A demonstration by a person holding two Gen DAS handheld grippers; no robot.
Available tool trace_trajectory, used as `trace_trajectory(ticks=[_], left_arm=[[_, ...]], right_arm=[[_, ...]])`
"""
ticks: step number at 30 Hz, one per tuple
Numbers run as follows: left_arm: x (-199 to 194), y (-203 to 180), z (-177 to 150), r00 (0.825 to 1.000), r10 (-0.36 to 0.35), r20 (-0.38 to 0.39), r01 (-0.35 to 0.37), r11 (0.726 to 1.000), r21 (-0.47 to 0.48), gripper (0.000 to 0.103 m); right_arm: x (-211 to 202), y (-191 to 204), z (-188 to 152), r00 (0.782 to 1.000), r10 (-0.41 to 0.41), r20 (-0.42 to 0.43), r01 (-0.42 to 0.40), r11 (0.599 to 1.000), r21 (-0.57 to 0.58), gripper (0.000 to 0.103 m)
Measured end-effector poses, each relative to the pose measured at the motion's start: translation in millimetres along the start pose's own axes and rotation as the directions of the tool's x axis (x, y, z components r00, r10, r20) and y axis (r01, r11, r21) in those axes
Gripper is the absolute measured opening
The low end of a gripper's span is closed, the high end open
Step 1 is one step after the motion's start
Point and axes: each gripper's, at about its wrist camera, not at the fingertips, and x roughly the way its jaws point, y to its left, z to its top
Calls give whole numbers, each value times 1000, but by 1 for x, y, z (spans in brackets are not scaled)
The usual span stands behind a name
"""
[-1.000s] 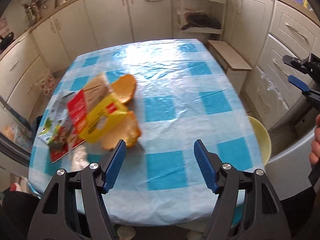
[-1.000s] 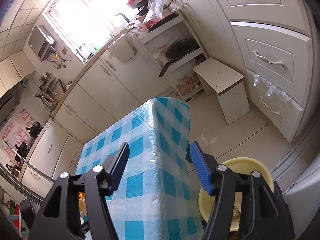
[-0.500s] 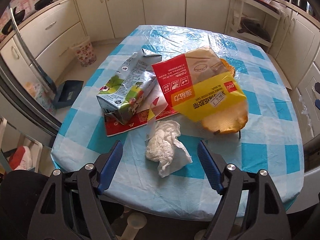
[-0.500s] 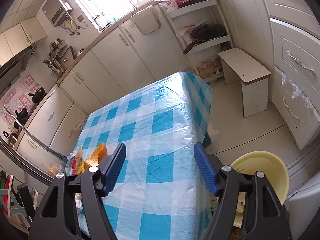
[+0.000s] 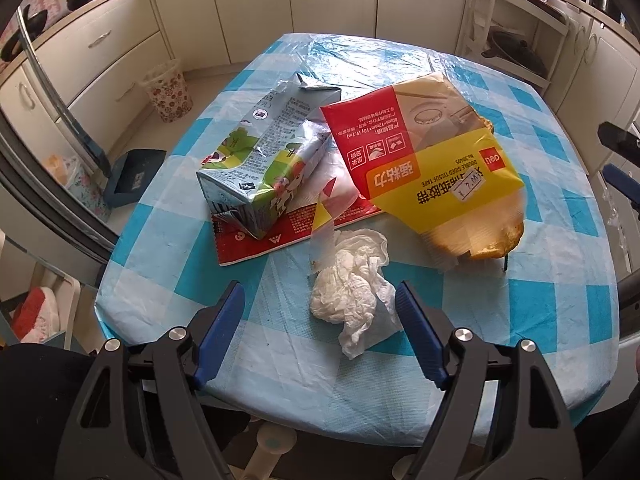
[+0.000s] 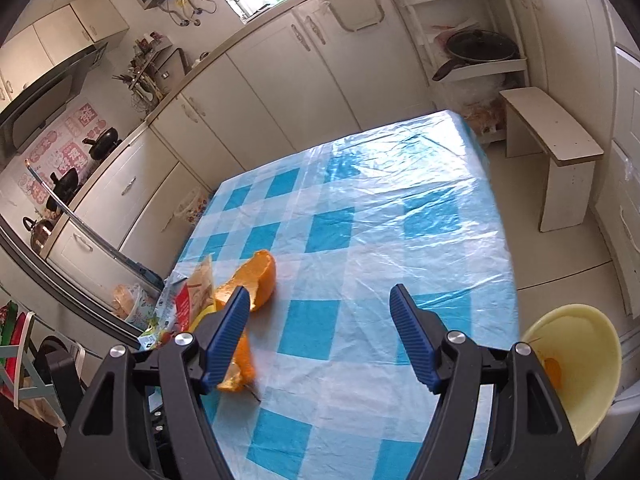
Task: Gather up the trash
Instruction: 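Swing both tools back over the table toward the tissue and yellow box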
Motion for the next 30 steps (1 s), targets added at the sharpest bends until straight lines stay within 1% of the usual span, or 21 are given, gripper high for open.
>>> trace_trajectory(ticks=[3, 9, 14, 24, 30], left_arm=[[0, 0, 0, 1000, 7, 6, -7, 1000, 13, 74], [3, 5, 0, 1000, -1, -6, 2, 1000, 5, 74], [5, 10, 0, 1000, -13, -15, 13, 1000, -6, 74], [4, 20, -1, 999, -38, -28, 37, 999, -27, 75], [5, 29, -2, 998, -50, -34, 48, 998, -43, 75]], right_arm=[[14, 19, 0, 999, 33, -23, -34, 999, -28, 70], [40, 47, -1, 996, 60, -70, -65, 995, -77, 70], [53, 57, -2, 994, 64, -94, -73, 993, -93, 70], [75, 79, -1, 990, 81, -116, -93, 991, -99, 70], [95, 88, 0, 989, 65, -132, -80, 991, -106, 70]])
